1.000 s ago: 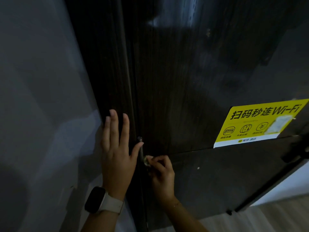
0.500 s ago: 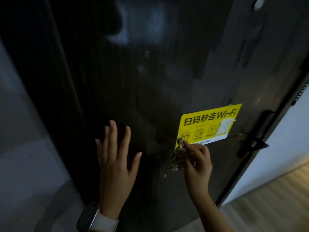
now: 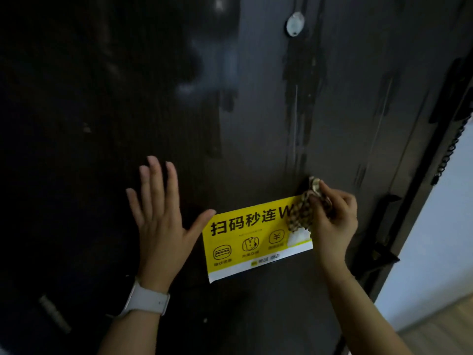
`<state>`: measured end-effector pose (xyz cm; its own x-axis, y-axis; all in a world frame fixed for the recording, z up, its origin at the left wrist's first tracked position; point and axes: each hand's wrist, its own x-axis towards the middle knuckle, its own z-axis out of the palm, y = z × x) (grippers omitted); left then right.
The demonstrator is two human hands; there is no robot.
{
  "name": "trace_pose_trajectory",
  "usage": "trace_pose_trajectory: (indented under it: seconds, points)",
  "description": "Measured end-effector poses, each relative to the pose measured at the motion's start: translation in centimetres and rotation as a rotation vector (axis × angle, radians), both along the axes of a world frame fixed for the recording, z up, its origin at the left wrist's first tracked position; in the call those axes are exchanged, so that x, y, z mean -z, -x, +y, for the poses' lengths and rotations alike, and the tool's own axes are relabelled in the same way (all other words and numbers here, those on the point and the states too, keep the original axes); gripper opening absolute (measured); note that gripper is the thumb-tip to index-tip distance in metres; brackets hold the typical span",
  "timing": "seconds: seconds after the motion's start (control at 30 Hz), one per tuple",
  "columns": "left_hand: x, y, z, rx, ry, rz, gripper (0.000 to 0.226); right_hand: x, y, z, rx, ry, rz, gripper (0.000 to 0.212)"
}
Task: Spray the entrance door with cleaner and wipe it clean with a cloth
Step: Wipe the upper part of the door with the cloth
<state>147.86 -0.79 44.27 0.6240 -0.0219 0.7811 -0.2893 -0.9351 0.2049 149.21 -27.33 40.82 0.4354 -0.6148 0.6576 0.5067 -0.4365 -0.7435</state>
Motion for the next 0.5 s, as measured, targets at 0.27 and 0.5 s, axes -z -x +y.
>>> trace_pose_trajectory:
  seconds: [0.27,0.5]
  points:
    - [0.2,-0.4,-0.6,-0.112,-0.039,-0.028,0.087,2.1,-2.0,6.8,-0.104,-0.071,-0.157,0.029]
    - [0.2,-0.3,-0.8,-0.122,-0.060,-0.078,0.085,2.9,-0.9,9.8,-0.321,0.409,-0.132,0.026]
